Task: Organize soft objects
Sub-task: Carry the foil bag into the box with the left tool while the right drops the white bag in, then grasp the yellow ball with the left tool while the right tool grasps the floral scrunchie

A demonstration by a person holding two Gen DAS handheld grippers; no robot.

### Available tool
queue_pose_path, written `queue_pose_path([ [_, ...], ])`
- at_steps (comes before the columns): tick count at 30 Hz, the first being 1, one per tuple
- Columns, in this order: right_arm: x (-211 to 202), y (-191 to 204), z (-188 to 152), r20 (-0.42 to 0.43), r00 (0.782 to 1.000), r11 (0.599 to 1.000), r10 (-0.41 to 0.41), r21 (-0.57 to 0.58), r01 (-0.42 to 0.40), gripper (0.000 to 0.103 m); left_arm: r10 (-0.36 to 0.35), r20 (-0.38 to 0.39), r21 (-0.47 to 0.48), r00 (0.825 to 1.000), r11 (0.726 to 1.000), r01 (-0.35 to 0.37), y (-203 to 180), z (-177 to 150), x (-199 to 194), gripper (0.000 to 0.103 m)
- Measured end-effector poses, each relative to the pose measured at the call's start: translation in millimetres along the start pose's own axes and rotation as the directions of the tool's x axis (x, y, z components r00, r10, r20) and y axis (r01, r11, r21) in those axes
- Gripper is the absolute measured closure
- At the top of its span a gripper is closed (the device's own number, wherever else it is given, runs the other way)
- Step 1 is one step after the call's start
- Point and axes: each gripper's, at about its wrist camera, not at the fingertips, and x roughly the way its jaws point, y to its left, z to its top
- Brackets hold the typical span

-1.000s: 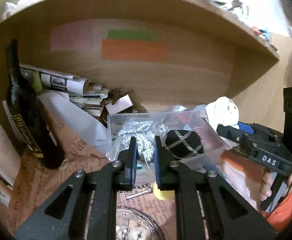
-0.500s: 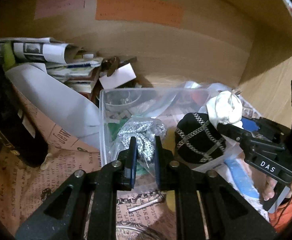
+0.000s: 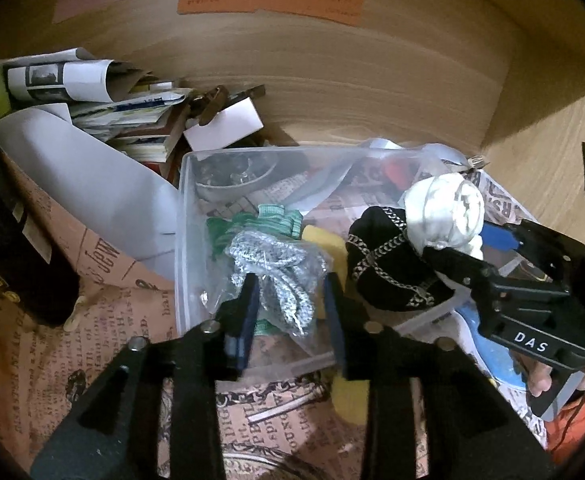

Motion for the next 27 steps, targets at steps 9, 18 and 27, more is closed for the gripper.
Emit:
queue_pose_path([
  [9, -21.7, 3.0, 3.0, 0.048, 0.999, 1.000, -0.011, -0.014, 0.012, 0.022, 0.024, 0.072, 0.005, 0.997, 1.000, -0.025, -1.8, -1.6, -37.2, 0.035],
  [18, -64.4, 11.2, 1.5, 0.163, 0.986, 0.999, -0.039, -0.021, 0.043, 0.000, 0.031, 0.135, 0.001, 0.990, 0.999, -0.032, -0.2, -12.1, -72.9, 0.017],
  [27, -81.1, 15.8, -20.9, 0.148, 0.989, 1.000, -0.005, -0.005, 0.005, 0.000, 0.028, 0.111, 0.004, 0.993, 1.000, -0.029, -3.6, -34.1, -80.6, 0.005],
])
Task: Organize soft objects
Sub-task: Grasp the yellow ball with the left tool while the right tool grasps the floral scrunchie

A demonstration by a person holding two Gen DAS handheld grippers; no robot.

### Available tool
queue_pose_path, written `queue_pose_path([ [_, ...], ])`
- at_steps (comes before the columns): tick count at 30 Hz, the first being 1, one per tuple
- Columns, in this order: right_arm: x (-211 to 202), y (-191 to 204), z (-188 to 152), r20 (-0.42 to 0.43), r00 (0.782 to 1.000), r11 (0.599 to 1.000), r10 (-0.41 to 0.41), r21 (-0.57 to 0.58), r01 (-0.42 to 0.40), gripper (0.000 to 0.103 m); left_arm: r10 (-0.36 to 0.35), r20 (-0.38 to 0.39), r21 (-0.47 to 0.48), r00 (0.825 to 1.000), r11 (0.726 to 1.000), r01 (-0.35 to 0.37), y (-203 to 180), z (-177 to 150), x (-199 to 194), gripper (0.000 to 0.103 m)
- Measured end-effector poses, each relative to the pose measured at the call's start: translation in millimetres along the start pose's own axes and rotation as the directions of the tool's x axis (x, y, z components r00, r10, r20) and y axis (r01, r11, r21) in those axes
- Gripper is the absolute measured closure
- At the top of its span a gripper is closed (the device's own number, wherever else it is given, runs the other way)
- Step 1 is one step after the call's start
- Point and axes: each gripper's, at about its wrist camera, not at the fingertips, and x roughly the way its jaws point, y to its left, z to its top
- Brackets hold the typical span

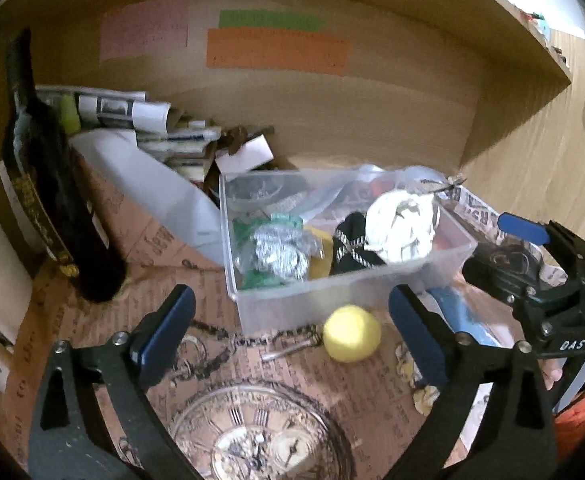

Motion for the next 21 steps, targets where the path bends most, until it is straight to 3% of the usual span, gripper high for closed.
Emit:
queue_pose_path([
  [7, 14.7, 5.7, -30.4, -0.120, 0.992, 0.999, 0.037, 0.011, -0.036, 0.000, -0.013, -0.077, 0.003, 0.997, 1.000, 0.013, -5.2, -23.0, 13.5, 0.004],
  [10, 25.4, 10.5, -44.4, -0.179, 0.984, 1.000, 0.018, -0.016, -0.021, 0.000, -0.012, -0.117, 0.007, 0.993, 1.000, 0.013, -7.7, -31.3, 23.7, 0.005],
  [14, 33.1, 13.5, -56.1, -0.256, 0.965, 0.997, 0.063, -0.024, -0.071, 0.003, -0.026, -0.154, 0.004, 0.988, 1.000, 0.027, -10.8, -38.3, 33.5, 0.005],
  [17, 36.9, 16.5, -61.2, -0.303, 0.948, 0.993, 0.094, -0.034, -0.110, 0.019, -0.034, -0.161, 0.003, 0.986, 0.999, 0.035, -14.0, -41.4, 37.0, 0.005],
  [19, 39.7, 18.4, -64.5, -0.326, 0.939, 0.991, 0.109, -0.034, -0.127, 0.036, -0.038, -0.166, 0.007, 0.985, 0.999, 0.039, -17.3, -41.5, 40.4, 0.005],
  [21, 41.5, 20.3, -67.7, -0.339, 0.932, 0.988, 0.131, -0.029, -0.149, 0.045, -0.043, -0.170, 0.009, 0.985, 0.999, 0.045, -19.3, -41.0, 43.7, 0.005],
])
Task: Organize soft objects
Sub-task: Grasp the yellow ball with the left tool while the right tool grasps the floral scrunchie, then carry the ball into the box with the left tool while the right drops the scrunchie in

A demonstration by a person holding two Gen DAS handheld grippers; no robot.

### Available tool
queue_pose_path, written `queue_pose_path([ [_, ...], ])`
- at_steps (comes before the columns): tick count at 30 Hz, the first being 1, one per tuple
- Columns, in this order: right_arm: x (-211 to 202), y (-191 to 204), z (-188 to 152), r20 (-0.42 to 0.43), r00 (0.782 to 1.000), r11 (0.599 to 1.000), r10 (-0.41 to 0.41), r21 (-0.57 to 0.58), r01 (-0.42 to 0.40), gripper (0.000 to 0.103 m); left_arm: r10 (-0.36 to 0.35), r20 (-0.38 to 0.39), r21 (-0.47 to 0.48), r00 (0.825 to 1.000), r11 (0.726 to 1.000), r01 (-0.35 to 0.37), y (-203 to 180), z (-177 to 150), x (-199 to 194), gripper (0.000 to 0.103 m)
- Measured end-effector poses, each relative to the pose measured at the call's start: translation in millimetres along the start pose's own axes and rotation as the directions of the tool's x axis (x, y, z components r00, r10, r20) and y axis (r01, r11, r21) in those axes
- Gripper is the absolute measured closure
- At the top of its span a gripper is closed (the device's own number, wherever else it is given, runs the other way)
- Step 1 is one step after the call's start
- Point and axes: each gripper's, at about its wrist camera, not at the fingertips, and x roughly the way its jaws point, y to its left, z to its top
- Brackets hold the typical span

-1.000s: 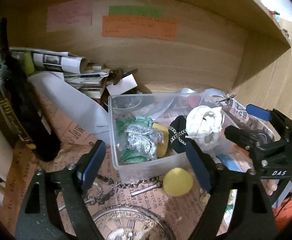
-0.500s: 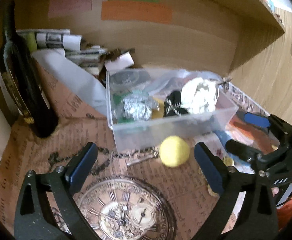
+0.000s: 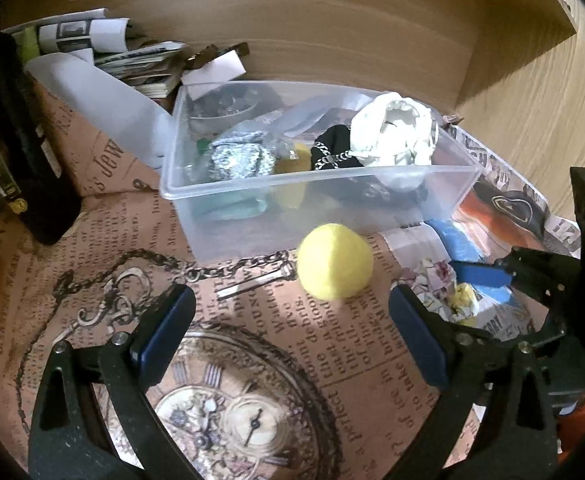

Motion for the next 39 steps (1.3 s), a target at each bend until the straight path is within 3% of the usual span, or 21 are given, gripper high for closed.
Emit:
queue_pose_path([
  [4, -2.2, -1.7, -1.3, 0.012, 1.000, 1.000, 0.015, 0.005, -0.015, 0.071, -0.013, -0.008, -0.003, 1.000, 1.000, 0.013, -3.6, 5.0, 9.0, 0.005],
  [5, -2.6, -3.0, -1.2, 0.015, 1.000, 1.000, 0.016, 0.008, -0.016, 0.073, -0.015, -0.009, -0.005, 1.000, 1.000, 0.015, -4.8, 6.5, 11.3, 0.006],
  [7, -4.1, -5.0, -1.7, 0.024, 1.000, 1.000, 0.013, 0.019, -0.014, 0.083, -0.022, -0.016, -0.006, 1.000, 1.000, 0.021, -6.8, 9.3, 16.6, 0.015],
  [9, -7.5, -9.4, -2.1, 0.040, 0.999, 0.999, 0.011, 0.036, -0.012, 0.086, -0.029, -0.031, -0.001, 0.999, 1.000, 0.029, -8.9, 11.7, 21.7, 0.024],
  [18, -33.6, -28.9, 2.6, 0.133, 0.990, 0.995, -0.042, 0.097, 0.029, 0.088, -0.041, -0.060, 0.032, 0.997, 0.999, 0.043, -18.6, 15.6, 38.5, 0.057],
  [31, -71.3, -35.9, 24.9, 0.279, 0.956, 0.992, -0.087, 0.108, 0.058, 0.087, -0.046, 0.066, 0.047, 0.997, 0.998, 0.043, -15.5, 17.0, -11.1, 0.058],
  [39, -86.8, -29.0, 49.2, 0.391, 0.917, 0.994, -0.079, 0.101, 0.043, 0.087, -0.025, 0.204, 0.021, 0.979, 1.000, 0.021, -2.3, 39.1, -52.2, 0.058],
])
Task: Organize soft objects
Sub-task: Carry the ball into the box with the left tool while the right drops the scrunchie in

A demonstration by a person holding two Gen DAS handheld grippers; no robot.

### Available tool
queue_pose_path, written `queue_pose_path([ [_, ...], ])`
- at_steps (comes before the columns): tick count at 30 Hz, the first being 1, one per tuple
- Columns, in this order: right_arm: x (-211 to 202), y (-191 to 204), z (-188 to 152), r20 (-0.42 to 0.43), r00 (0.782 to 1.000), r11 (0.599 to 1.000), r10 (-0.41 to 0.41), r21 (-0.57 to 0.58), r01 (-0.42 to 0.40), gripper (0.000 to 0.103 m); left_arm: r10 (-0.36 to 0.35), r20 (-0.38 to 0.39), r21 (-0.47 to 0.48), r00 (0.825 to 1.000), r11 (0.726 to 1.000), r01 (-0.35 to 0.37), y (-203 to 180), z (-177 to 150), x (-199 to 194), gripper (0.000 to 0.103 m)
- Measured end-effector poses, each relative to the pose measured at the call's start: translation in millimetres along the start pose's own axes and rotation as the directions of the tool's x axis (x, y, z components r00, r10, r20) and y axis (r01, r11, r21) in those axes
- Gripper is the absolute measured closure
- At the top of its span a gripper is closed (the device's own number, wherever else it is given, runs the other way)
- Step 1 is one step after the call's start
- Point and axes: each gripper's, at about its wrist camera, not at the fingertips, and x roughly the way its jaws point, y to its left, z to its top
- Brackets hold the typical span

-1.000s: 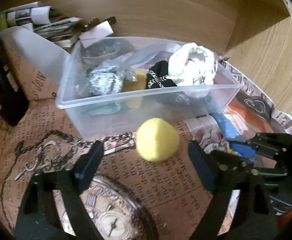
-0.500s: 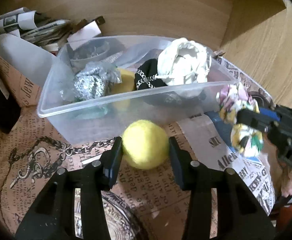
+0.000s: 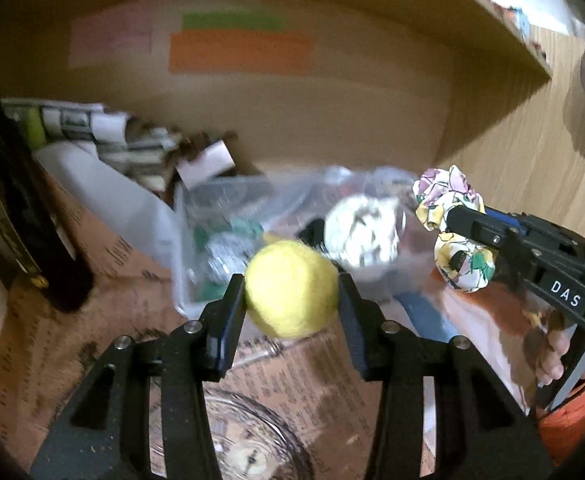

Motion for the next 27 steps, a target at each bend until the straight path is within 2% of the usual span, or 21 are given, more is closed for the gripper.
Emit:
queue_pose_path([
  [7, 8.8, 13.8, 22.9, 0.058, 0.998, 0.999, 0.019, -0.033, -0.017, 0.087, 0.019, 0.052, -0.018, 0.998, 1.000, -0.018, 11.6, 21.9, -6.3, 0.058],
  [12, 28.7, 24.8, 30.0, 0.047, 0.998, 0.997, 0.030, -0.065, -0.027, 0.087, 0.009, 0.038, -0.031, 0.999, 0.999, -0.008, 17.8, 28.5, 2.8, 0.058],
  [19, 72.2, 28.4, 23.9, -0.049, 0.998, 0.996, 0.028, -0.079, -0.032, 0.087, -0.018, -0.033, -0.028, 0.999, 0.999, 0.017, 19.3, 24.9, 36.7, 0.058],
  [27, 97.1, 19.4, 11.4, -0.131, 0.991, 0.997, 0.020, -0.072, -0.029, 0.087, -0.024, -0.093, -0.016, 0.995, 1.000, 0.023, 19.4, 19.5, 68.0, 0.058],
])
